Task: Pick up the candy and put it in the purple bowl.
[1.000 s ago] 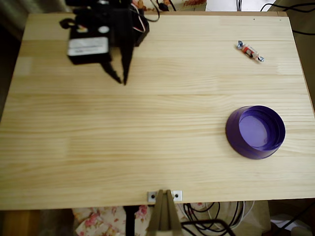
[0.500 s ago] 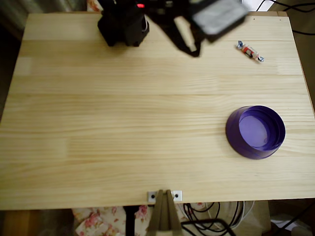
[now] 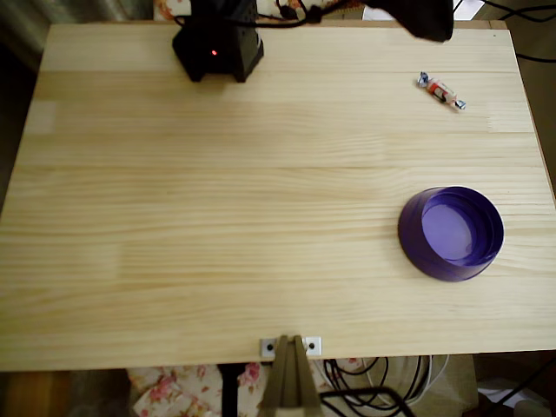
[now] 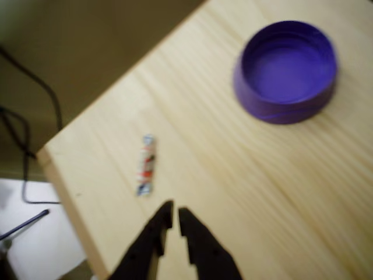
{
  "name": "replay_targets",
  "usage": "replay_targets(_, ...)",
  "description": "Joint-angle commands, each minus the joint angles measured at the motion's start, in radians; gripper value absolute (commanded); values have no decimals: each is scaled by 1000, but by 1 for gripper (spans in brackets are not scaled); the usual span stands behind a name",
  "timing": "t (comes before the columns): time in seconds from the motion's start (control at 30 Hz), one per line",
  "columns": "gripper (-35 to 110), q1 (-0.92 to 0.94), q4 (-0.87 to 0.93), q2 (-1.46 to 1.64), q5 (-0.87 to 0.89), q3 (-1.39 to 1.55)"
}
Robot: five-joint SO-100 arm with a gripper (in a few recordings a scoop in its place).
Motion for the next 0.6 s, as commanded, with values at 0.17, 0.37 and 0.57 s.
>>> replay_targets(0.17, 0, -126, -81, -3, 158, 83)
replay_targets(0.37, 0, -170, -143, -6, 233, 132)
replay_targets(0.57, 0, -227, -268, 2, 353, 282)
